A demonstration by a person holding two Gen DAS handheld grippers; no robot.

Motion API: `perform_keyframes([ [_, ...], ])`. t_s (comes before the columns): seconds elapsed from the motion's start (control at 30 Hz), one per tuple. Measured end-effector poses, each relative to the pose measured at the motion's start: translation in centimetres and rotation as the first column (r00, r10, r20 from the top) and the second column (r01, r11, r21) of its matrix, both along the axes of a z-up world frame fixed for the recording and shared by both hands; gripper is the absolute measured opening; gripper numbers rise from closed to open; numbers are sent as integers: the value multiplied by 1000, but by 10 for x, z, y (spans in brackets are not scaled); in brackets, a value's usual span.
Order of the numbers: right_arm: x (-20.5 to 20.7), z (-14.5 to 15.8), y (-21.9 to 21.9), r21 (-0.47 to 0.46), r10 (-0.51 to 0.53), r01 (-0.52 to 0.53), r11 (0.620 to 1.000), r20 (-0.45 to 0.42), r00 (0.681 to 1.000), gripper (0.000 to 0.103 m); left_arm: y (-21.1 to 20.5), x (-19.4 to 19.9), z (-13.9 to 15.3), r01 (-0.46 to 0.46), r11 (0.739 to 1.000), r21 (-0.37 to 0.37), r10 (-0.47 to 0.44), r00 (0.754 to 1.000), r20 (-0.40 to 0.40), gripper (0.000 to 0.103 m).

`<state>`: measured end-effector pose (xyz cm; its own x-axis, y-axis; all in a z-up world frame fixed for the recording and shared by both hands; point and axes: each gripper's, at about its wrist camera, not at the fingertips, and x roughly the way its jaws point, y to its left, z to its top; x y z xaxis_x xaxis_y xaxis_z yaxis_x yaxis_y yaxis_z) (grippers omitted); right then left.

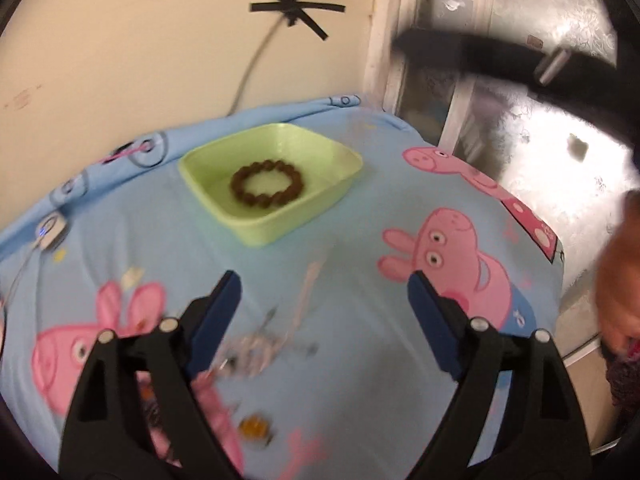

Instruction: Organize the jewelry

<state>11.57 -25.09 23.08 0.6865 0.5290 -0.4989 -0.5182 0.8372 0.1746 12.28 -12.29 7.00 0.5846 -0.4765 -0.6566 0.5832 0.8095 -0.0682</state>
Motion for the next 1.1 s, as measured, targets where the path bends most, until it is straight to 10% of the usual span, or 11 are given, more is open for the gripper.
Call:
perform_keyframes([
  [0.1,-1,21,-10,16,-38,37,999,60,997,0,-12,17,-8,16,1000,-13,-17,999,-36,53],
  [0.17,2,35,-19,26,-60,57,998,100,993,0,-10,23,-14,12,1000,-22,-13,997,-78,17],
  [0.23,7,46,-27,38,-77,73,997,128,989,0,-1,30,-16,10,999,-53,-16,993,-114,7],
  [0.43,22,72,-38,66,-97,86,994,186,978,0,18,43,22,-31,995,-92,24,997,-75,5],
  [0.87,78,127,-72,171,-218,181,969,233,948,0,10,93,207,-44,986,-161,71,984,165,5],
  [1.1,111,68,-76,167,-237,216,962,118,964,0,-9,133,172,-79,989,-122,89,993,79,5],
])
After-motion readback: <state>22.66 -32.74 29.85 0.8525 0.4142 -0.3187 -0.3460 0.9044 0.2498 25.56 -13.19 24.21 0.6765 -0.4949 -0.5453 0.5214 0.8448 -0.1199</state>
